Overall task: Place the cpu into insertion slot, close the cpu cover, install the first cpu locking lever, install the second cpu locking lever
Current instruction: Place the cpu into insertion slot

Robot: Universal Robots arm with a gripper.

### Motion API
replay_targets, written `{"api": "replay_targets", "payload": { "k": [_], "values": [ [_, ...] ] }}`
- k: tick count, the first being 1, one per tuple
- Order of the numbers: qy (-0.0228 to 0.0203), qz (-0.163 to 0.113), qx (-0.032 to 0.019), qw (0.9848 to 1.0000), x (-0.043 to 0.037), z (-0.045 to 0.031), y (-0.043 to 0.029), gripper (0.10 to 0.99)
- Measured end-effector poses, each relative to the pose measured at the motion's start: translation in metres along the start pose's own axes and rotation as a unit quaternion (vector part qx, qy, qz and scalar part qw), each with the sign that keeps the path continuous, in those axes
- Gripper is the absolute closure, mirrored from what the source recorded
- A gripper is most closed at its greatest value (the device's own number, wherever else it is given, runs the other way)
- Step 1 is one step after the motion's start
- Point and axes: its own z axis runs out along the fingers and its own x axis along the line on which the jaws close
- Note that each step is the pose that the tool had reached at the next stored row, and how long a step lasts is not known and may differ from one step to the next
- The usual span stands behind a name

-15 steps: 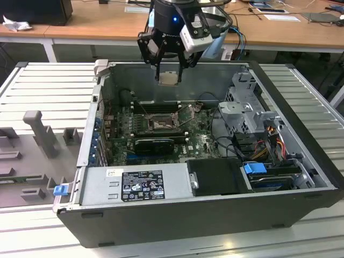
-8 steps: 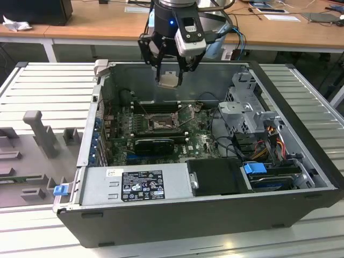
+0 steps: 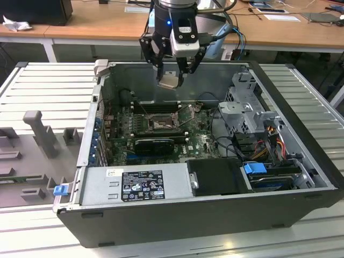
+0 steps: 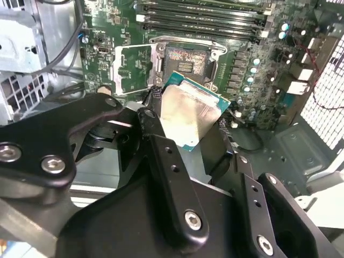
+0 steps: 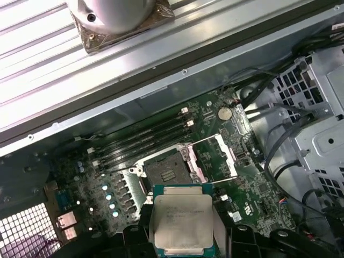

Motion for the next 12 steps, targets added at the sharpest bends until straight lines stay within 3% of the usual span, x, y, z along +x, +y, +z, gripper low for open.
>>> {"api": "replay_targets", "payload": {
  "k": [7,12],
  "values": [
    [-0.0031,0.034,-0.0004,0.9994,0.0001,0.0008,0.0002,0.557],
    [-0.0063,0.07,-0.0011,0.9975,0.0001,0.0014,0.0001,0.557]
  ]
}}
